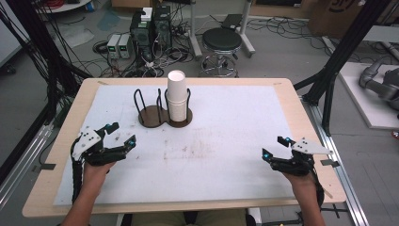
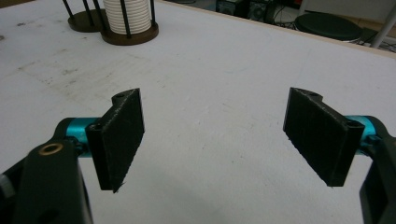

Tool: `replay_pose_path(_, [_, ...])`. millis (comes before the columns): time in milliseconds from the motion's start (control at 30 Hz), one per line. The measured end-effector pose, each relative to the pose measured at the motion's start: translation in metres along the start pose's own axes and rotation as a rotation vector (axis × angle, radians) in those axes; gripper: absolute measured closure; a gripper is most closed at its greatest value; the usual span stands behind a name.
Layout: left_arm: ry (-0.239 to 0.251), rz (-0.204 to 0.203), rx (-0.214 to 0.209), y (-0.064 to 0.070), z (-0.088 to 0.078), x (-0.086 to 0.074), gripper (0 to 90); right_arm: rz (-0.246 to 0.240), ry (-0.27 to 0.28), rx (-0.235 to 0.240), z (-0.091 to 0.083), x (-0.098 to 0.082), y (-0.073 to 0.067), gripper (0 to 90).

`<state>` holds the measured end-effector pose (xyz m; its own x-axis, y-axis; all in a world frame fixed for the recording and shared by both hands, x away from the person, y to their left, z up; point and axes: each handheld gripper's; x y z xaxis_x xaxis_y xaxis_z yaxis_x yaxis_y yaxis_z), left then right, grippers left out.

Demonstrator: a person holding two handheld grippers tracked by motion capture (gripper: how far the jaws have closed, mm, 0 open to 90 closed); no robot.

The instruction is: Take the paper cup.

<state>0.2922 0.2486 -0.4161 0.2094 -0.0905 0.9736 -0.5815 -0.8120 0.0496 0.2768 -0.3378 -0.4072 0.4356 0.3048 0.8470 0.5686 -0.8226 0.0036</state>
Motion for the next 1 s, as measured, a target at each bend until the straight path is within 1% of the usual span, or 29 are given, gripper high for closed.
replay_pose_path(133, [0.004,-0.002,-0.001,-0.001,0.001,0.0,16.4,0.011,0.004,0.0,0.0,0.0,0.001,20.9])
replay_pose_path(233, [-0.007,0.004,-0.004,-0.001,0.003,0.0,16.3,0.013,0.003,0.003,0.001,0.0,0.003,20.9])
replay_pose_path(267, [-0.013,-0.002,-0.005,-0.001,0.003,-0.001,16.4,0.014,0.001,0.002,0.001,-0.001,0.004,20.9])
replay_pose_path(500, [-0.001,-0.003,-0.011,0.0,0.002,0.001,16.4,0.009,0.003,0.005,0.001,-0.001,0.001,20.9])
replay_pose_path(567, [0.0,-0.003,-0.024,0.0,0.003,0.001,16.4,-0.001,-0.003,0.007,0.002,0.0,0.0,20.9])
replay_pose_path(600, [-0.005,0.016,-0.042,0.0,0.003,0.002,17.1,-0.01,-0.014,0.011,0.004,0.0,-0.002,20.9])
replay_pose_path(667, [-0.003,0.013,-0.05,0.001,0.003,0.003,20.7,-0.02,-0.022,0.015,0.005,0.0,-0.003,20.9])
replay_pose_path(700, [-0.003,0.013,-0.05,0.001,0.003,0.003,20.7,-0.02,-0.022,0.015,0.005,0.0,-0.003,20.9])
replay_pose_path(767, [0.001,-0.009,-0.062,0.002,0.003,0.006,19.8,-0.02,-0.023,0.019,0.004,0.0,-0.006,20.9])
replay_pose_path(800, [0.005,-0.02,-0.061,0.003,0.003,0.009,19.8,-0.02,-0.023,0.019,0.004,0.0,-0.006,20.9])
replay_pose_path(833, [0.007,-0.031,-0.064,0.003,0.003,0.011,18.0,-0.022,-0.02,0.02,0.004,0.001,-0.006,20.9])
replay_pose_path(867, [0.019,-0.033,-0.061,0.003,0.003,0.017,16.8,-0.023,-0.016,0.022,0.003,0.001,-0.007,20.9])
replay_pose_path(900, [0.019,-0.033,-0.061,0.003,0.003,0.017,15.8,-0.025,-0.015,0.022,0.003,0.002,-0.008,20.9])
replay_pose_path(967, [0.035,-0.037,-0.063,0.002,0.004,0.024,15.8,-0.024,-0.014,0.023,0.003,0.002,-0.008,20.9])
replay_pose_path(1000, [0.046,-0.043,-0.067,0.001,0.009,0.032,15.8,-0.025,-0.013,0.021,0.004,0.002,-0.007,20.9])
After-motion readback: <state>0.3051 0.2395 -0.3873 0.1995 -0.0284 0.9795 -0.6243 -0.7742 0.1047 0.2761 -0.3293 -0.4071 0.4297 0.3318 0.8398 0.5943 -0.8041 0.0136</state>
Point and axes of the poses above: each handheld gripper's, and its own axes: z roughly forward along the jaws, x roughly out of its top, y roughly to its right, and after that the axes turned 7 degrees about -y, right-handed
